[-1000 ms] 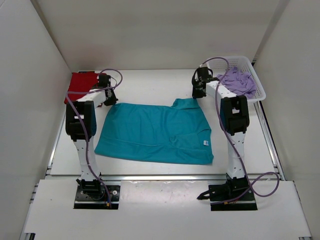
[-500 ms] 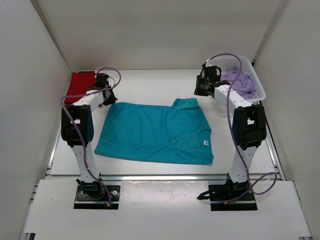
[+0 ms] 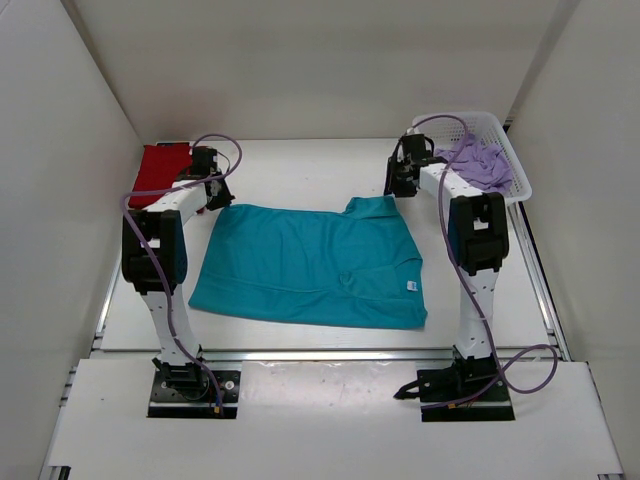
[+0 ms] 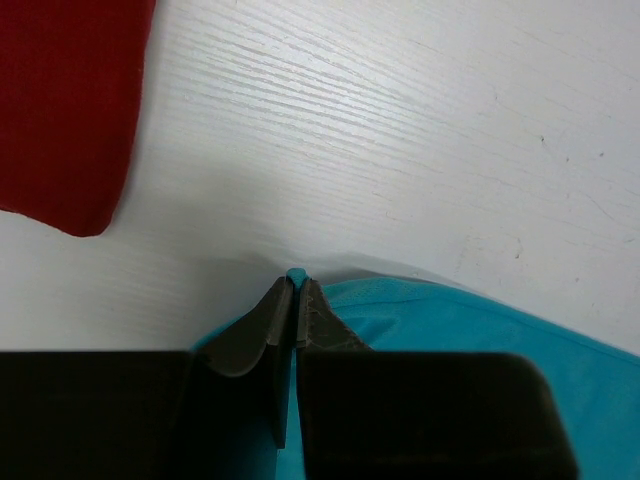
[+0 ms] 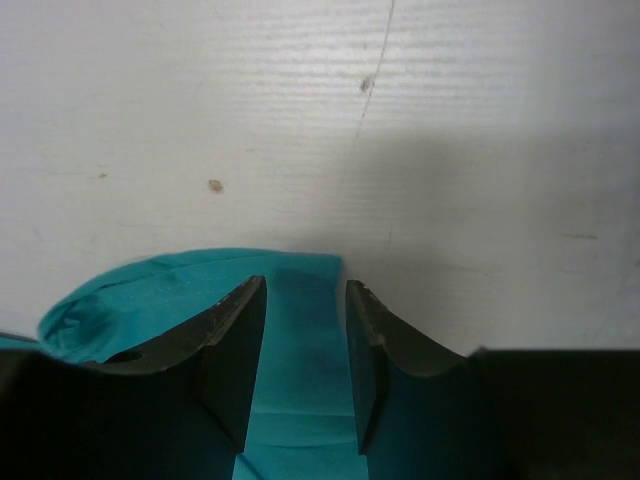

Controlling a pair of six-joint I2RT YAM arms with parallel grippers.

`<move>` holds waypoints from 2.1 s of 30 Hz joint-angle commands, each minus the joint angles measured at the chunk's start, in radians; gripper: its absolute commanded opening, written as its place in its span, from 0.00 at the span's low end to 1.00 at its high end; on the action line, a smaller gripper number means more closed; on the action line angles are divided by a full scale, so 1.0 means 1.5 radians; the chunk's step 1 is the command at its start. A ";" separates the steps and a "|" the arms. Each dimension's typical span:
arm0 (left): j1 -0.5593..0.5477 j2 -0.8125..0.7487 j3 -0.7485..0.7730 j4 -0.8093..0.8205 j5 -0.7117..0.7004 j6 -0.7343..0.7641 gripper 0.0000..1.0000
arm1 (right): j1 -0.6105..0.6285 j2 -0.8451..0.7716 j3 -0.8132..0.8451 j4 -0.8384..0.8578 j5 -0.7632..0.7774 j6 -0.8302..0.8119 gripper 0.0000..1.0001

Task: Fold and stack the t-shirts
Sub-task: Grap the side of the flattened tshirt furthest away from the robot with both arms, then fold the other side of the tshirt into a rectangle

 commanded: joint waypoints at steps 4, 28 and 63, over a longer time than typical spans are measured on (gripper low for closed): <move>-0.002 -0.026 0.003 0.011 0.007 0.002 0.00 | -0.001 0.018 0.057 -0.004 -0.012 0.003 0.35; -0.001 -0.022 -0.002 0.011 0.013 -0.002 0.00 | 0.000 0.031 0.043 -0.016 -0.005 0.017 0.19; 0.030 -0.166 -0.131 0.019 0.018 -0.010 0.00 | 0.027 -0.548 -0.541 0.214 -0.001 0.065 0.00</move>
